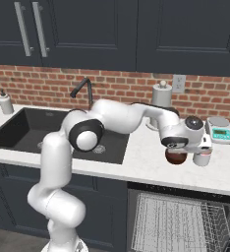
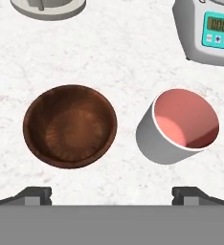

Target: Pick up the cup and bowl from the counter, place them in the dishwasher, and close the dishwasher door.

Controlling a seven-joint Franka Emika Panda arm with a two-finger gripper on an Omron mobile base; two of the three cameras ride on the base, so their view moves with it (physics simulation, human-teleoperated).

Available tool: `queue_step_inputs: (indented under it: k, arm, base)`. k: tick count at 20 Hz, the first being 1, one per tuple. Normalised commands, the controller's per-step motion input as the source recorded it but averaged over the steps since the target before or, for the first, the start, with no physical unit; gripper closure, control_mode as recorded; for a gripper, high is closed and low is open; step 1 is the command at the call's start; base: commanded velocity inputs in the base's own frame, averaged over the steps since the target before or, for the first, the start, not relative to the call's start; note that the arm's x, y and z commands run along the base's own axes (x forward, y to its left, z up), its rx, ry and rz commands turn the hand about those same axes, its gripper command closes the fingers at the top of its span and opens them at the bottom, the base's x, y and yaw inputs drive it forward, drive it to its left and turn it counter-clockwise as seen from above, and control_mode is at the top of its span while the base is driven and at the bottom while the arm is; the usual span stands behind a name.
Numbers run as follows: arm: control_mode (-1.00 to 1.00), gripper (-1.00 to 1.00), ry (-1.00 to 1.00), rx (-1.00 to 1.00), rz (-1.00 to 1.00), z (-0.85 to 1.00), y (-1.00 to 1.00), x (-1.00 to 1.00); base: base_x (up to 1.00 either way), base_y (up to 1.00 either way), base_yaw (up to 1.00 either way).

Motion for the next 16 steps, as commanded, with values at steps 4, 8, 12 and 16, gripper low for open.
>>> queue_step_inputs:
  k: [4, 8, 12, 16]
  arm:
    - [-1.0, -1.0, 0.0, 0.0, 0.0, -0.06, -0.01, 0.18]
    - [-1.0, -1.0, 0.0, 0.0, 0.0, -0.1, 0.0, 0.1]
    - [-1.0, -1.0, 0.0, 0.0, 0.0, -0.18, 0.0, 0.12]
    - [-1.0, -1.0, 0.01, 0.0, 0.0, -0.05, -0.01, 0.19]
  base:
    - [0.0, 0.0, 0.0]
    - [0.0, 0.0, 0.0]
    - [0.0, 0.0, 0.0]
    - [0.0, 0.0, 0.0]
